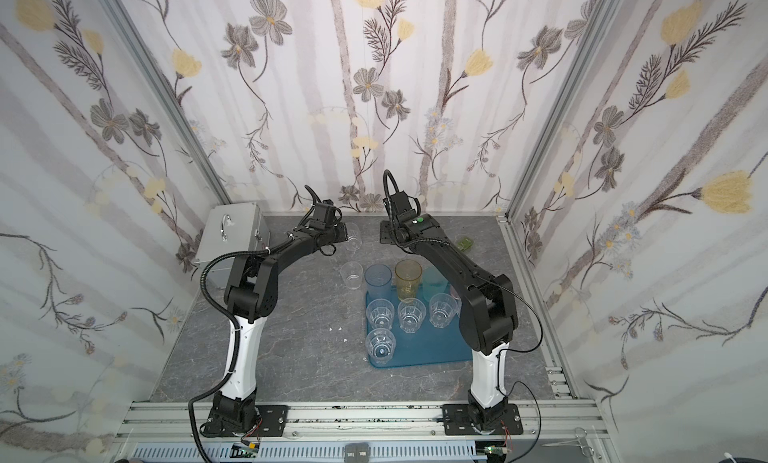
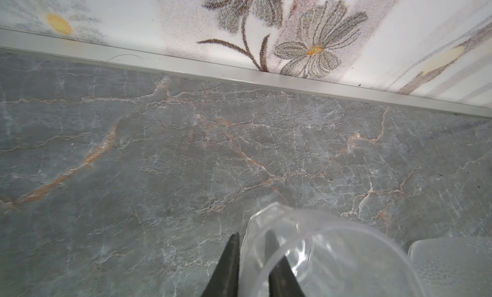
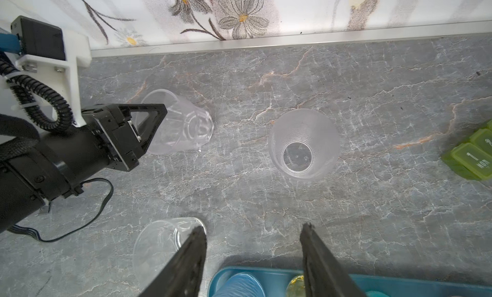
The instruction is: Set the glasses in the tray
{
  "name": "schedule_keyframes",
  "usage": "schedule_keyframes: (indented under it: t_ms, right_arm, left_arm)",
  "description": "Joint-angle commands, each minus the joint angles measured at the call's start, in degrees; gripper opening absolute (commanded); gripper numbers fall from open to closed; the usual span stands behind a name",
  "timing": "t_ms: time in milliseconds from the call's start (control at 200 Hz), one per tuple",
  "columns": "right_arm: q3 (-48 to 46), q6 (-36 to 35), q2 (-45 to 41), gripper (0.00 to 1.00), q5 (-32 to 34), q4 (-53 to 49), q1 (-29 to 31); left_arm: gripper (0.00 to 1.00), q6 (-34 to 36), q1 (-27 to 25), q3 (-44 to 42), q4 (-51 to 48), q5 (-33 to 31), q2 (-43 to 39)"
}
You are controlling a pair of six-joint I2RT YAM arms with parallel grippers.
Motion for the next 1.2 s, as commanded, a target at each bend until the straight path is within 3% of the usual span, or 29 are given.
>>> schedule_keyframes:
  t_ms: [0,120,470,879,1194]
  right_arm:
    - [-0.1,1.0,-0.6,0.57,-1.9,3.0,0.5]
    - [-0.1,0.9,-0.8,0.56,-2.1,3.2,1.5]
    - [1.6,1.0,-3.5,0.56,-1.3,3.7,5.6]
    - [3.2,-0.1,-7.5,0.55,7.3,2.9,10.6]
    - [1.9,-2.6,-6.9,0.40,12.6,1.1,12.8]
  left_arm:
    - [0.12,-0.5,0.1,-0.1,-0.4,-0.3,-0.8]
    - [0.00,-1.1,0.0,-0.8,-0.4,-0.4,-2.8]
    - [0.00,-1.5,-2.6,-8.9,-0.4,-4.0,-15.2]
    - [0.00,-7.0,-11.1,-22.8,-0.3,-5.8,-32.8]
    - [0.00,-8.9,-15.5,-27.1,-0.3,-6.2,-39.2]
